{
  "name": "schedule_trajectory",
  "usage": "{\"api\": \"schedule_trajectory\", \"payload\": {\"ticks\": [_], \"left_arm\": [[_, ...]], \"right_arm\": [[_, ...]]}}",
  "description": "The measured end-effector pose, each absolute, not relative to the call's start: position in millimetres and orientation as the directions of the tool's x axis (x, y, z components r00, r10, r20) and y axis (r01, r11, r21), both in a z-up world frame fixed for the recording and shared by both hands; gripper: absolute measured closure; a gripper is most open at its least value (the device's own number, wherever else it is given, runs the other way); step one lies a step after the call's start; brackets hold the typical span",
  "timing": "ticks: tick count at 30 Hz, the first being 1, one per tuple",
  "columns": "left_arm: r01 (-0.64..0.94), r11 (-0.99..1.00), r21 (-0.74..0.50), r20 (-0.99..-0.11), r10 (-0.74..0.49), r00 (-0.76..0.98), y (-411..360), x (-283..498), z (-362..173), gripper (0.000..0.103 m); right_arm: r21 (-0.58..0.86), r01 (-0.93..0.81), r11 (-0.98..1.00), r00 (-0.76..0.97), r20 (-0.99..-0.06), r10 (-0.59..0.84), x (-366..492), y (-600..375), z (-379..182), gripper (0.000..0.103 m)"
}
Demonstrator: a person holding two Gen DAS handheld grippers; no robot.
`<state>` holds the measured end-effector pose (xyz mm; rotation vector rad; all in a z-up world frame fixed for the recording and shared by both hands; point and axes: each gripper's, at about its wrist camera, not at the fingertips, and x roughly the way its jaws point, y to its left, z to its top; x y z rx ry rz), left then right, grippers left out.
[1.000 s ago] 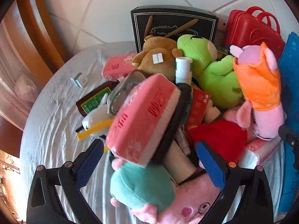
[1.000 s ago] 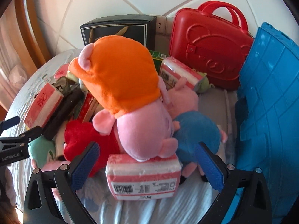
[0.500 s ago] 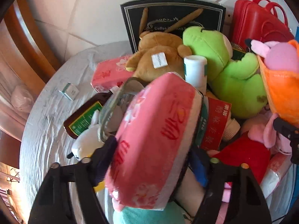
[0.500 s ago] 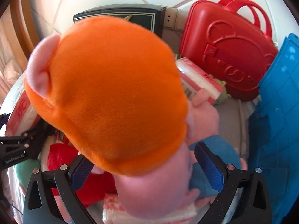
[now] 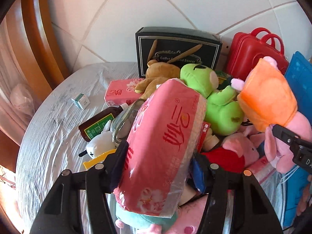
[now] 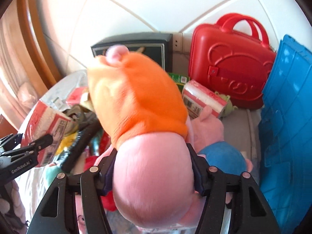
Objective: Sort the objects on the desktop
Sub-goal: 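Lift both held items and carry them toward the blue bin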
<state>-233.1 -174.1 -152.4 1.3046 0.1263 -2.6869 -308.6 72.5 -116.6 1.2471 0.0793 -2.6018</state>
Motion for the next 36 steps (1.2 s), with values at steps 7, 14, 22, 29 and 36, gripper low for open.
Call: {"api": "schedule_trajectory", "payload": {"ticks": [7,14,22,29,36], "left_arm": [[0.132,-0.991,-0.038,-0.728,-0.063,-0.683,-153.0,-180.0,-106.1,0.044],[0.056,-0.996,-0.063,-0.649,-0.002,-0.761,-116.9,-134.1,-56.1,0.044],[-0.125,-0.990,-0.062,-0.538,0.139,-0.831,-28.5,-104.7,1.9,0.044],[-0.284,-0.957,-0.064,-0.491,0.278,-0.826,88.6,-97.0,30.2,0.044],[-0.366,-0.930,-0.040,-0.474,0.340,-0.812,200.7,-81.0,48.2,0.044]], "right_arm": [[0.069,0.273,-0.960,-0.672,-0.701,-0.241,-255.8,81.0,-64.3,0.043],[0.057,0.229,-0.972,-0.790,-0.572,-0.220,-190.5,105.6,5.4,0.043],[0.040,0.094,-0.995,-0.900,-0.423,-0.102,-117.8,168.3,75.6,0.043],[0.022,-0.079,-0.997,-0.929,-0.364,0.066,-75.9,265.7,109.6,0.043],[0.007,-0.172,-0.985,-0.922,-0.355,0.158,-50.6,368.5,118.1,0.042]]}}
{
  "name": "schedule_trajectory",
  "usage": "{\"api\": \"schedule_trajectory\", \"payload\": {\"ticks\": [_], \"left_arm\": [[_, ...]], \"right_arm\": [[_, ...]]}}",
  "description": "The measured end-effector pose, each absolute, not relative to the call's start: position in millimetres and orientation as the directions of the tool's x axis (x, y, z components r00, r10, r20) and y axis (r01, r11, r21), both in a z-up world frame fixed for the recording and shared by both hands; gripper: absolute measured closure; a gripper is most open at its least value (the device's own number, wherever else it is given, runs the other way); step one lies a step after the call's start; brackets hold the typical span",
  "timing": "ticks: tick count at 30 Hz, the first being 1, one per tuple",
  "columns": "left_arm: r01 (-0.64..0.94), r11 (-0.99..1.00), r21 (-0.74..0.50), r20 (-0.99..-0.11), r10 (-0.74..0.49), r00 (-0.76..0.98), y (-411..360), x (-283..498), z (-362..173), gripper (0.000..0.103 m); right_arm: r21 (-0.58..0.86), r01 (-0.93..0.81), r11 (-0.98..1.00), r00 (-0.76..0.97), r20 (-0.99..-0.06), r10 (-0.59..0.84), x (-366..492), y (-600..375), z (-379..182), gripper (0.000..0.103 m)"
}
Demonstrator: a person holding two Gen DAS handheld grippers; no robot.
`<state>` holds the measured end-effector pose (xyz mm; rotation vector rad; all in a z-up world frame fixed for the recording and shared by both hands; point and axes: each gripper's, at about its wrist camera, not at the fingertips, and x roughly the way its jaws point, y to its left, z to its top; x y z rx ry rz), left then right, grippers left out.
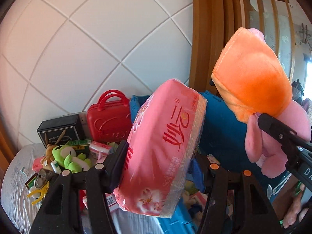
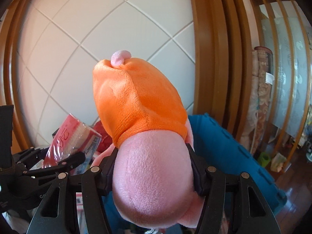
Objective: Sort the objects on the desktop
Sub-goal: 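Lift both held items and carry them toward the blue bin, then open both grippers to drop the tissue pack and pig plush into the bin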
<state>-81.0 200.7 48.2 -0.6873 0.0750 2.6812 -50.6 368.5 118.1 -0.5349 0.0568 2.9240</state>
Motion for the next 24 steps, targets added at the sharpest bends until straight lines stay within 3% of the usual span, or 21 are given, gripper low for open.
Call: {"api": "schedule_trajectory", "payload": {"ticks": [9,16,18,20,21,24], "left_arm": [[-0.427,-0.904,0.000,-0.560,0.353,-0.749,297.4,-68.6,41.7,0.044],[-0.414,-0.911,0.000,-0.610,0.327,-0.722,324.9,-74.5,25.1,0.042],[-0.396,-0.918,0.003,-0.617,0.310,-0.723,327.3,-76.9,23.4,0.032],[-0.386,-0.923,0.017,-0.616,0.294,-0.731,327.4,-80.2,20.6,0.021],[-0.379,-0.925,0.024,-0.614,0.285,-0.736,328.8,-79.7,20.3,0.020],[-0.371,-0.928,0.020,-0.630,0.276,-0.726,326.5,-84.9,15.9,0.020]], "right_arm": [[0.028,-0.203,-0.979,-0.909,-0.378,0.177,-28.3,454.8,104.7,0.042],[0.042,-0.217,-0.975,-0.889,-0.422,0.180,-31.8,491.2,81.4,0.042],[0.040,-0.218,-0.975,-0.883,-0.435,0.179,-34.7,495.4,76.3,0.040],[0.043,-0.227,-0.973,-0.877,-0.444,0.185,-39.1,501.9,71.4,0.036],[0.047,-0.230,-0.972,-0.878,-0.442,0.186,-39.7,505.2,71.0,0.033],[0.050,-0.233,-0.971,-0.881,-0.433,0.189,-39.0,508.3,72.8,0.011]]}}
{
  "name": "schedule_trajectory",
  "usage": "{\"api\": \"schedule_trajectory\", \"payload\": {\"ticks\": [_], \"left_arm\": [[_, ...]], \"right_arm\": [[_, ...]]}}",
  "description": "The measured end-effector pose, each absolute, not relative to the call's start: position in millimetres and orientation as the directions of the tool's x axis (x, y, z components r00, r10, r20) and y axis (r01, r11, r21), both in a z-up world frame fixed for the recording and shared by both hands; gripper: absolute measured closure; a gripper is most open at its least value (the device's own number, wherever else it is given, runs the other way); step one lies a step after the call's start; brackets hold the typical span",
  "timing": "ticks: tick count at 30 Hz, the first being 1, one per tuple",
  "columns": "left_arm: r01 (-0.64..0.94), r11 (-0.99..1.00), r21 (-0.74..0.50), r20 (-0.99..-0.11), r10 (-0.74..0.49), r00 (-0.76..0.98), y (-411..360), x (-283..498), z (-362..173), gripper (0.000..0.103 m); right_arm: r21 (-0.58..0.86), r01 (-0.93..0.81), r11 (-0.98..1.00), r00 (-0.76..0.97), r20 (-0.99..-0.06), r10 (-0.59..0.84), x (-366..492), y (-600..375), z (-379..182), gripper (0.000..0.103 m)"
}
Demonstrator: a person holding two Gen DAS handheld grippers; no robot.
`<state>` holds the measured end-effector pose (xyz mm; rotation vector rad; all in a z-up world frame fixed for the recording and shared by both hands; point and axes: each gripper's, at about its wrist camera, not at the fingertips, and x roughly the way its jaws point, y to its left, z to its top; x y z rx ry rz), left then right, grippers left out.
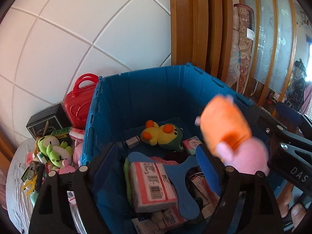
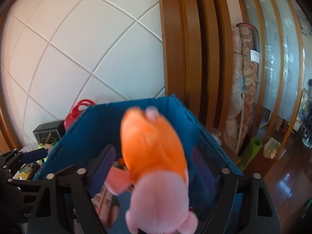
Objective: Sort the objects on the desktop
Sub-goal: 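Open both grippers to drop the tissue pack and pig plush into the bin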
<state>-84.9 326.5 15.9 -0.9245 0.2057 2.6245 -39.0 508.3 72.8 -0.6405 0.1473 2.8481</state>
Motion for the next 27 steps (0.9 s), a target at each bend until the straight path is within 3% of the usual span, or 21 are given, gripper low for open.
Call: {"api": "schedule_trajectory", "payload": {"ticks": [5,27], "left_arm": [[-0.370,-0.929,0.014,-0.638,0.277,-0.718,323.1,-86.1,13.2,0.020],[-0.348,-0.937,-0.032,-0.609,0.294,-0.737,267.4,-67.9,17.5,0.020]], "right_arm": [[0.033,-0.237,-0.971,-0.881,-0.429,0.200,-34.7,503.0,76.4,0.000],[-0.016,-0.215,-0.977,-0.874,-0.442,0.200,-11.2,461.6,76.7,0.000]]}}
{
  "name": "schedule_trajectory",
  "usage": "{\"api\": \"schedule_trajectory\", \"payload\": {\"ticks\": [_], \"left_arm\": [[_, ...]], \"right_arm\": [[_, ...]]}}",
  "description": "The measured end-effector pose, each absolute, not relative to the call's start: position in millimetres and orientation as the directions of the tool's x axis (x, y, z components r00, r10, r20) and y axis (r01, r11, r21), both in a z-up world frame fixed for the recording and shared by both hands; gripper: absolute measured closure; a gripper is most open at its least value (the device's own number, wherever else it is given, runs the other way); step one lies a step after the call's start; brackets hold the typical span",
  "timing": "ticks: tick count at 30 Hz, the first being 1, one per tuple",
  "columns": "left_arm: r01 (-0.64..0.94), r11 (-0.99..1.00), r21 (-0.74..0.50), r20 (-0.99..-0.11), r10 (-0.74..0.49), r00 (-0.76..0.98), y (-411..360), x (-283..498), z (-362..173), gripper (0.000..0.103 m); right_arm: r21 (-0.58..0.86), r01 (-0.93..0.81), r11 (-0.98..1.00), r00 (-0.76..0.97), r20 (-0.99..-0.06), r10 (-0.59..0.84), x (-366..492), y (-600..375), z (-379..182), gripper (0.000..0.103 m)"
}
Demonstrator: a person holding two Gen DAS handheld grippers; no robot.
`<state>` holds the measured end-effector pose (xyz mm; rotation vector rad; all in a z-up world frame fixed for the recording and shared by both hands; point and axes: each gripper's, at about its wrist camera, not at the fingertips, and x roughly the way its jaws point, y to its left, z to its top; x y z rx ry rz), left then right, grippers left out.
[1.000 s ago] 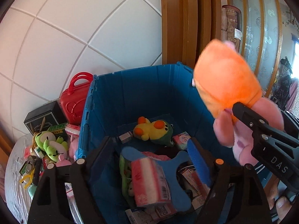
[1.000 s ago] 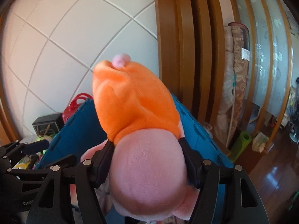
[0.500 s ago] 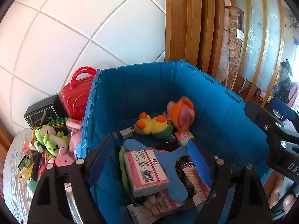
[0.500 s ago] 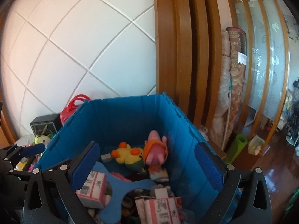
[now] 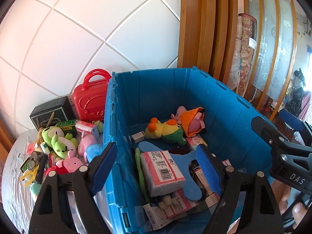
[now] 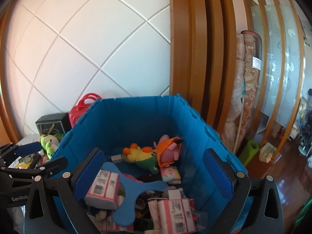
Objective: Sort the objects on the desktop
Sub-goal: 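Open both grippers to drop the tissue pack and pig plush into the bin, then move both empty grippers back over the pile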
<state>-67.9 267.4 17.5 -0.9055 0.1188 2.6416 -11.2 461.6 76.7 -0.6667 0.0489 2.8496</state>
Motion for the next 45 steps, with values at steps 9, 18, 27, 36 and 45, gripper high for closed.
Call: {"api": "schedule_trajectory", "payload": {"ticks": [9,18,27,36,45], "left_arm": [[-0.347,-0.937,-0.050,-0.617,0.302,-0.727,250.5,-63.4,13.4,0.020],[-0.308,-0.950,-0.057,-0.610,0.277,-0.742,199.3,-58.9,12.0,0.020],[-0.177,-0.983,-0.054,-0.616,0.172,-0.768,76.3,-59.8,-6.3,0.020],[0.027,-1.000,0.010,-0.708,-0.026,-0.705,-79.2,-78.0,-66.7,0.020],[0.177,-0.982,-0.059,-0.845,-0.045,-0.533,-172.1,-98.8,-161.1,0.020]], "right_arm": [[-0.024,-0.234,-0.972,-0.857,-0.467,0.218,-10.3,455.1,71.7,0.000],[-0.027,-0.209,-0.977,-0.857,-0.476,0.197,-10.9,421.5,72.2,0.000],[-0.038,-0.024,-0.999,-0.895,-0.444,0.039,-29.2,306.3,77.2,0.000],[-0.042,0.156,-0.987,-0.839,-0.533,-0.110,-74.7,180.2,39.2,0.000],[-0.041,0.225,-0.974,-0.680,-0.722,-0.127,-135.5,115.4,-46.5,0.000]]}}
